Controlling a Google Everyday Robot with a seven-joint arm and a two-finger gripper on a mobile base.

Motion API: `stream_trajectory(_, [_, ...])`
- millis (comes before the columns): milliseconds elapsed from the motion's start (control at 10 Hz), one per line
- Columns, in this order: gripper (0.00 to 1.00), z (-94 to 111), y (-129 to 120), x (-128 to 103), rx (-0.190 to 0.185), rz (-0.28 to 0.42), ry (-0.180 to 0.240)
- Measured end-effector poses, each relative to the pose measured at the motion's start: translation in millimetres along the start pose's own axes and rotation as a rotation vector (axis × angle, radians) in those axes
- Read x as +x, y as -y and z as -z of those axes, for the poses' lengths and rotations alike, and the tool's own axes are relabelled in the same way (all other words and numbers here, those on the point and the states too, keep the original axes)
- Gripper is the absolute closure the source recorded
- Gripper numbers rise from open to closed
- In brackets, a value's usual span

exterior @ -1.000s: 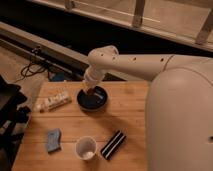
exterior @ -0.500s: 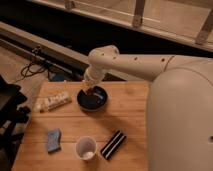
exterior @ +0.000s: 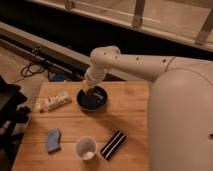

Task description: Place the pepper in the ceramic bowl

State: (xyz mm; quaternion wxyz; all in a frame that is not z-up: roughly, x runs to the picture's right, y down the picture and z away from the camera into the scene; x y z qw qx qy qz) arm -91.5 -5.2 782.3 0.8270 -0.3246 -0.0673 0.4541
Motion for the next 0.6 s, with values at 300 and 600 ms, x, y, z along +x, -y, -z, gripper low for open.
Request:
stream_trajectory(300, [0.20,0.7,0.2,0.0,0.004,0.002,0.010])
stream_trajectory(600, [0.39,0.5,-1.5,-2.4,0.005,0.008,0.017])
